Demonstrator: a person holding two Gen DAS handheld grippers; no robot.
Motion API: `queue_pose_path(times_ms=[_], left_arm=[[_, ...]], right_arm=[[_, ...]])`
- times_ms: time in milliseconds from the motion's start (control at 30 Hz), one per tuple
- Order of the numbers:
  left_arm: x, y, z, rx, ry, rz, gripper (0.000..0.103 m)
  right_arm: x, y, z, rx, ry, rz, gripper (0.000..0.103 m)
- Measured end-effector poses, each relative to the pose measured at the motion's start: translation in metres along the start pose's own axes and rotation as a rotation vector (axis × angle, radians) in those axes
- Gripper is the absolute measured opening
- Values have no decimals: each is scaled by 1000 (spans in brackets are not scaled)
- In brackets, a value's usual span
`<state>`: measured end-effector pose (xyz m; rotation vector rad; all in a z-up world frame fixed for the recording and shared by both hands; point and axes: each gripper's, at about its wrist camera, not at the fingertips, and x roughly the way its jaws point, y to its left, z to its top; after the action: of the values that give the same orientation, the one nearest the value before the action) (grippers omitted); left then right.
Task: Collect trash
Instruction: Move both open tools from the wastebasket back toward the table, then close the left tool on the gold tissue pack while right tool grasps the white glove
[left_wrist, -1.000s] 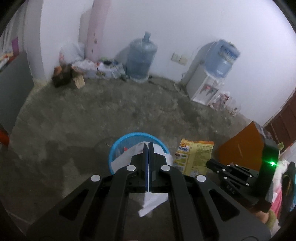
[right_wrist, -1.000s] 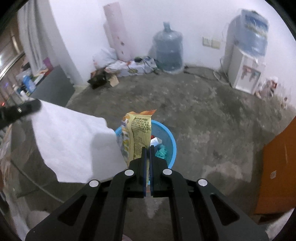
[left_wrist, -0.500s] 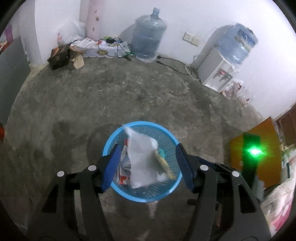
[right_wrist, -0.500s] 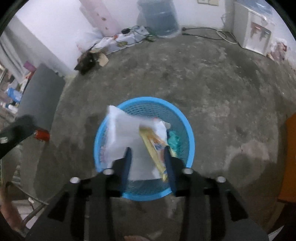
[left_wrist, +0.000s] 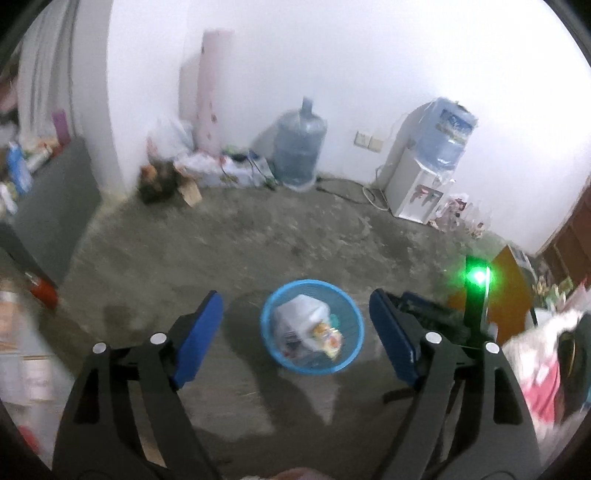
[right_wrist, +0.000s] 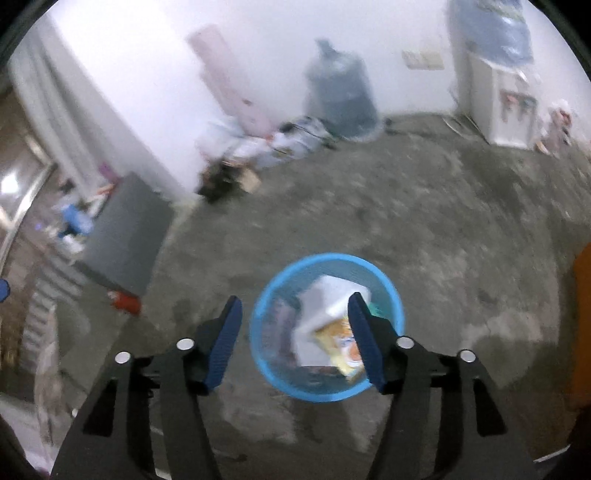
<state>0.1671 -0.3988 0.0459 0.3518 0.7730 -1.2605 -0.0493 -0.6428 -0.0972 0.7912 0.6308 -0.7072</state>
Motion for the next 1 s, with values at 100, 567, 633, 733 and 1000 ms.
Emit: queue_pose_path(times_ms=[100,567,633,733,1000], left_arm=[[-72,21,-21,47,-42,79,80],[-255,160,-154,-166,-60,366,84],[-251,170,-168,-190,-44,347,84],[-235,180,-184,-200,-7,311,84],[-181,197,-207,-212,60,268,84]], right_arm=[[-19,38,-9,-106,11,86,63],[-86,198,-102,-677,140,379,72],[-97,218,-125,-760,167,434,73],[-109,240,-156,-858,204,520,73],[-129,296,-237,-1095,320,690,73]])
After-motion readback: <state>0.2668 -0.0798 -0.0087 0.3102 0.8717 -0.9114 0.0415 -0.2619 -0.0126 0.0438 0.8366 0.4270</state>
